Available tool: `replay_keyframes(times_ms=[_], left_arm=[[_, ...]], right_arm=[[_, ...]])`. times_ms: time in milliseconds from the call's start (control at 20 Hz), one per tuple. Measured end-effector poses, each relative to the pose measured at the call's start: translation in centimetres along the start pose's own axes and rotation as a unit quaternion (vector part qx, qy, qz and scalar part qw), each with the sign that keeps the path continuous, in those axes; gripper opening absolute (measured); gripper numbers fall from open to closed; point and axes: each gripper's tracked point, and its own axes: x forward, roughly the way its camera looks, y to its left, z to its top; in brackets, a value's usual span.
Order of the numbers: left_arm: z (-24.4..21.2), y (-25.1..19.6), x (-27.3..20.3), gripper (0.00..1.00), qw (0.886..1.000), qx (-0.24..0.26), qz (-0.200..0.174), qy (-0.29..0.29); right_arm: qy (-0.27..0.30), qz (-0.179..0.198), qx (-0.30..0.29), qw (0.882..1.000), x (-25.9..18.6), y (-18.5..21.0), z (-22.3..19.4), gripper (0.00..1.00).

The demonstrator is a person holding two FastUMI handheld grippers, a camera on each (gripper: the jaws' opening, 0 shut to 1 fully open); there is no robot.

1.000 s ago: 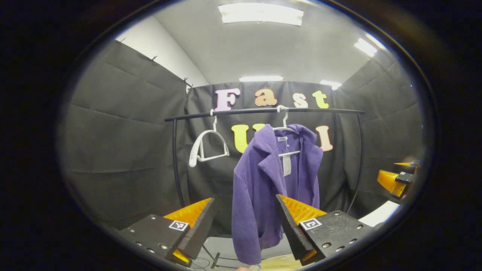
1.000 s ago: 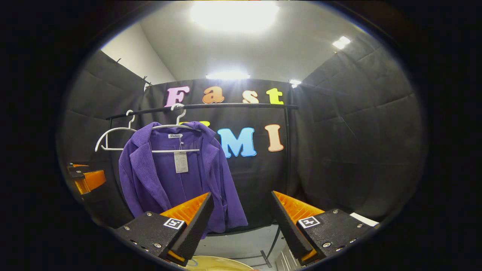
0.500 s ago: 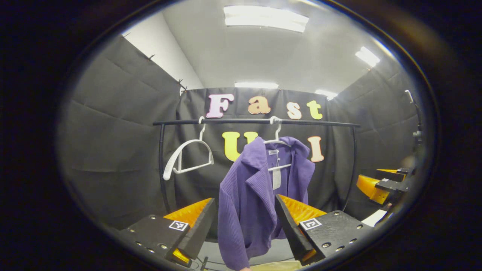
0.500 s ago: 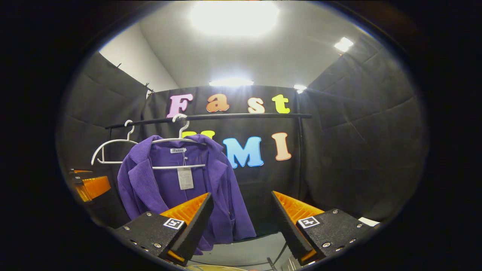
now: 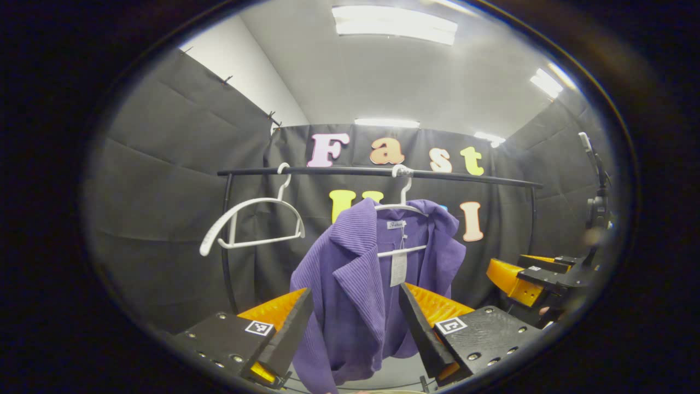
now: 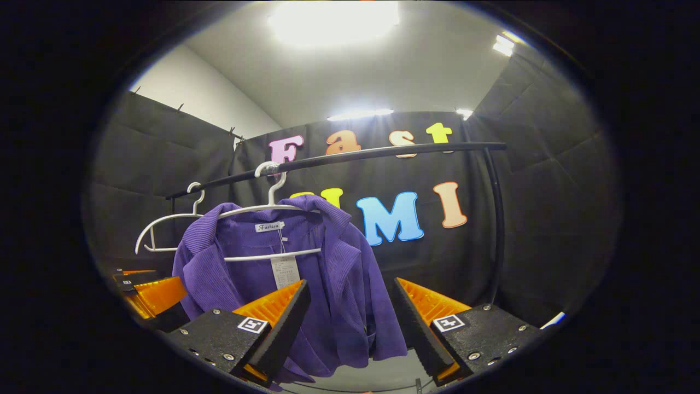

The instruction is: Grasp the clothes on the hanger with both hands and then place them into the laundry hamper below.

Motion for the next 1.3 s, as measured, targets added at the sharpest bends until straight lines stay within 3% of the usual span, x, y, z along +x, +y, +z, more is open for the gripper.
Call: replay_keyframes(times_ms=[50,150,200,300,350,450,650,900,950,1300], left_arm=[[-0.3,-0.4,0.5,0.95,1.0,0.0,0.001,0.0],[-0.4,-1.2,1.5,0.91,1.0,0.004,0.001,-0.005],[-0.5,-1.5,1.9,0.97,1.0,0.008,0.005,-0.009],[-1.0,-1.2,2.7,0.97,1.0,0.018,0.02,-0.012],[-1.3,-1.3,3.2,0.85,0.999,0.022,0.027,-0.01],[-2.1,-1.5,4.3,0.96,0.999,0.029,0.038,-0.003],[-4.0,-1.2,6.4,0.97,0.997,0.041,0.07,0.012],[-5.1,-1.0,7.7,0.97,0.994,0.057,0.097,0.018],[-5.5,-1.0,8.0,0.91,0.993,0.059,0.099,0.021],[-7.8,-1.3,9.5,0.91,0.991,0.067,0.111,0.038]], right_arm=[[0.002,0.007,0.003,1.0,0.9,0.0,-0.2,0.94],[0.005,0.02,0.008,1.0,2.3,-0.1,-0.7,0.93],[0.007,0.028,0.01,1.0,3.0,0.0,-0.9,0.93],[0.004,0.044,0.008,0.999,4.4,0.2,-1.2,0.94],[0.003,0.051,0.005,0.999,5.1,0.3,-1.3,0.93],[0.004,0.067,0.004,0.998,6.4,0.6,-1.9,0.93],[0.01,0.103,0.0,0.995,9.0,1.5,-3.3,0.93],[0.025,0.12,-0.013,0.992,12.0,1.3,-5.6,0.93],[0.025,0.126,-0.013,0.992,12.4,1.5,-5.7,0.93],[0.028,0.155,-0.023,0.987,15.1,2.4,-7.1,0.77]])
